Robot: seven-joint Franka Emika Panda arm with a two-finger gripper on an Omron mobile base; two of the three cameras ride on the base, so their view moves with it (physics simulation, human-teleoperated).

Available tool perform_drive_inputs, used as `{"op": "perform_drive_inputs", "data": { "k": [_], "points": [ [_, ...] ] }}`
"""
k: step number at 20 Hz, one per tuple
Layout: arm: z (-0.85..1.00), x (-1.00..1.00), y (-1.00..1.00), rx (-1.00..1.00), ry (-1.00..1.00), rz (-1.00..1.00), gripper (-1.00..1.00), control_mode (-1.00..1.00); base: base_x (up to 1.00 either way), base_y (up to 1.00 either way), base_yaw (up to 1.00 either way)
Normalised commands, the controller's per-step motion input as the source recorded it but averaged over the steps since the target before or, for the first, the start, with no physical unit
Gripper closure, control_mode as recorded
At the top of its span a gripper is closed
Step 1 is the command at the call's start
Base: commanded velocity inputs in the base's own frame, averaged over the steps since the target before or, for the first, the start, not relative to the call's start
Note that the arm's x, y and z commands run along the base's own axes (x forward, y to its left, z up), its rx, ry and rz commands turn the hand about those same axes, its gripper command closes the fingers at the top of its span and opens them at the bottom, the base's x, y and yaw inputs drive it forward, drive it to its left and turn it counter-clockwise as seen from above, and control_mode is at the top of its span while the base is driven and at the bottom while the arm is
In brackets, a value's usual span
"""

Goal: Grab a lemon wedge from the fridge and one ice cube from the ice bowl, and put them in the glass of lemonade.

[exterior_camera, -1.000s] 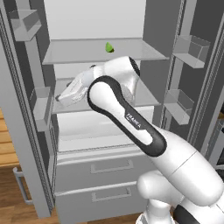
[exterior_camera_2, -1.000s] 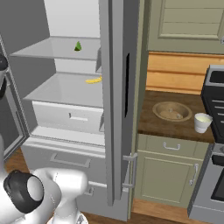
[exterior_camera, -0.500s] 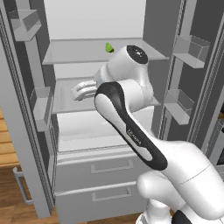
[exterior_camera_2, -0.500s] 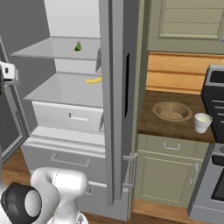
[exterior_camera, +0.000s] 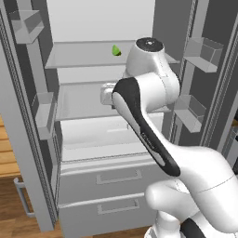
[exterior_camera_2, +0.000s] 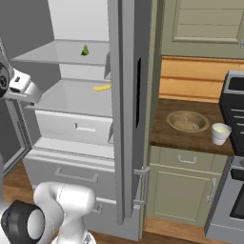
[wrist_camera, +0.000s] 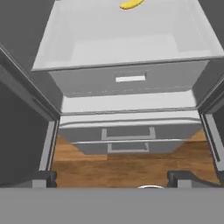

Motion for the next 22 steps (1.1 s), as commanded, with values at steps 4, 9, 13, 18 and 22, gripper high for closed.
{"op": "perform_drive_inputs", "data": {
  "k": [4,9,13,18,22],
  "points": [
    [-0.73,-0.26,-0.81,0.00,0.14,-0.33,-1.00,-1.00,0.00,0.00,0.00],
    [-0.41,-0.49,-0.40,0.00,0.04,-0.10,-1.00,-1.00,0.00,0.00,0.00],
    [0.00,-0.66,-0.42,-0.01,0.00,0.00,-1.00,-1.00,0.00,0.00,0.00],
    [0.00,-0.60,-0.34,0.00,-0.09,0.01,-1.00,-1.00,0.00,0.00,0.00],
    [0.00,-0.06,-0.10,-0.02,-0.02,-0.07,-1.00,-1.00,0.00,0.00,0.00]
  ]
}}
